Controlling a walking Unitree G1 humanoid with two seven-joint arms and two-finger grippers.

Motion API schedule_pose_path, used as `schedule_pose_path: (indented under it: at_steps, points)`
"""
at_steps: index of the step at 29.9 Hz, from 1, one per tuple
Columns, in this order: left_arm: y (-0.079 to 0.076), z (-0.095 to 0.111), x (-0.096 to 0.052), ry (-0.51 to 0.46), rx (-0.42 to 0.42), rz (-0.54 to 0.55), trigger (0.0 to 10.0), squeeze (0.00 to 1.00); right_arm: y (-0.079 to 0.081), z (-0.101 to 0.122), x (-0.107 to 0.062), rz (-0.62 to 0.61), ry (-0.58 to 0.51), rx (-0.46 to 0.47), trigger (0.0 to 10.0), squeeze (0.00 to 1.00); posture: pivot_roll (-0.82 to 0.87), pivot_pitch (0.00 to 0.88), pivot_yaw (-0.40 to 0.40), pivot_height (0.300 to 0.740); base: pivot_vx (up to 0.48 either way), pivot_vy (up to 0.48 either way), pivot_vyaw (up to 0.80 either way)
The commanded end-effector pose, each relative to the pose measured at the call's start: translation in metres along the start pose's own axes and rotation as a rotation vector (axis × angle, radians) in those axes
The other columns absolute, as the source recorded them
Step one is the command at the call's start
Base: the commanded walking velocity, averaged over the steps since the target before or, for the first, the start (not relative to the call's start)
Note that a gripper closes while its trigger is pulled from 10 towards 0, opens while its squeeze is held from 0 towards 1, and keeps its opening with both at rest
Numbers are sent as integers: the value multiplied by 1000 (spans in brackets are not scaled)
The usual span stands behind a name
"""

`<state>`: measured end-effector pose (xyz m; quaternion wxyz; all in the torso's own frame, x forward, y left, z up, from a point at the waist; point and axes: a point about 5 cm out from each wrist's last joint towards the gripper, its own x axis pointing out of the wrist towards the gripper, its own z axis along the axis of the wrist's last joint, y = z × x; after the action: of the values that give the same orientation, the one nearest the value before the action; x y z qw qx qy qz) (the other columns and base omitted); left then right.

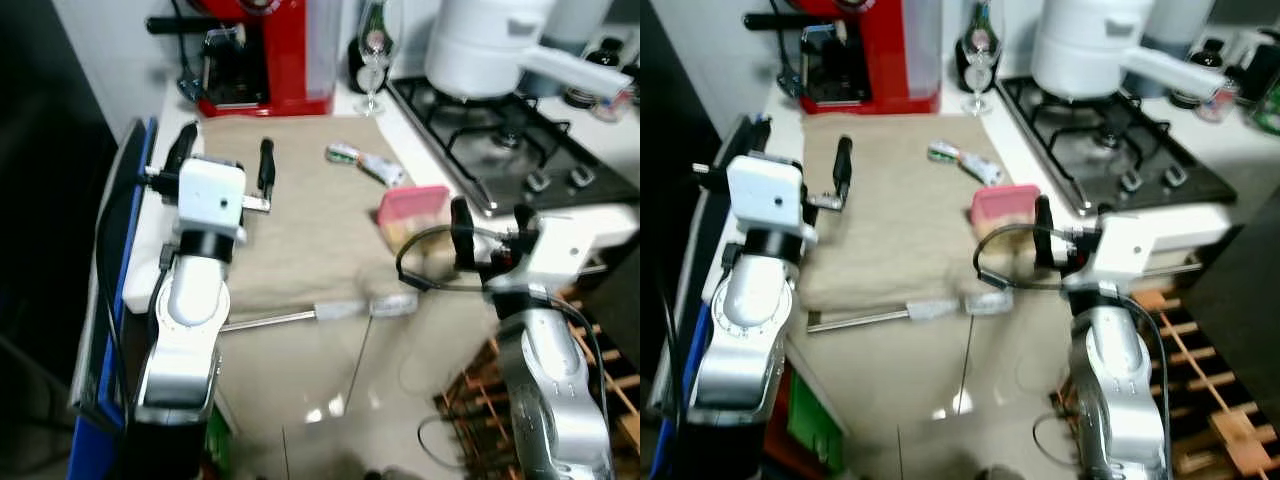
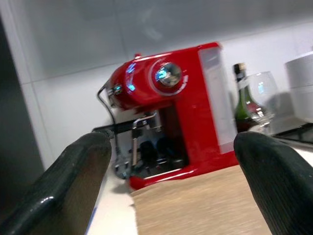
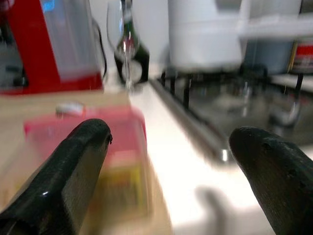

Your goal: Restocking fridge

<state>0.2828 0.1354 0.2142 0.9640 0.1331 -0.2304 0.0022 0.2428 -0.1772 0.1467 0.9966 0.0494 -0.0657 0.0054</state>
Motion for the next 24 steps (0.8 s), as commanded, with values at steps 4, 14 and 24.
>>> schedule_pose_path:
  at_steps: [4,14,24]
  points:
    - [0,2,0,-2,-1,-2,10000,0,-6,11,-15,40,-15,-35,10000,208,-107,0,12,740,0,0,0]
    - [-6,-1,2,7,-19,-25,10000,0,-5,-2,-10,137,69,-72,10000,204,-105,0,10,740,0,0,0]
    - [-5,-16,-1,153,-143,0,10000,0,-10,-16,-6,169,158,-23,10000,204,-88,0,-6,740,0,0,0]
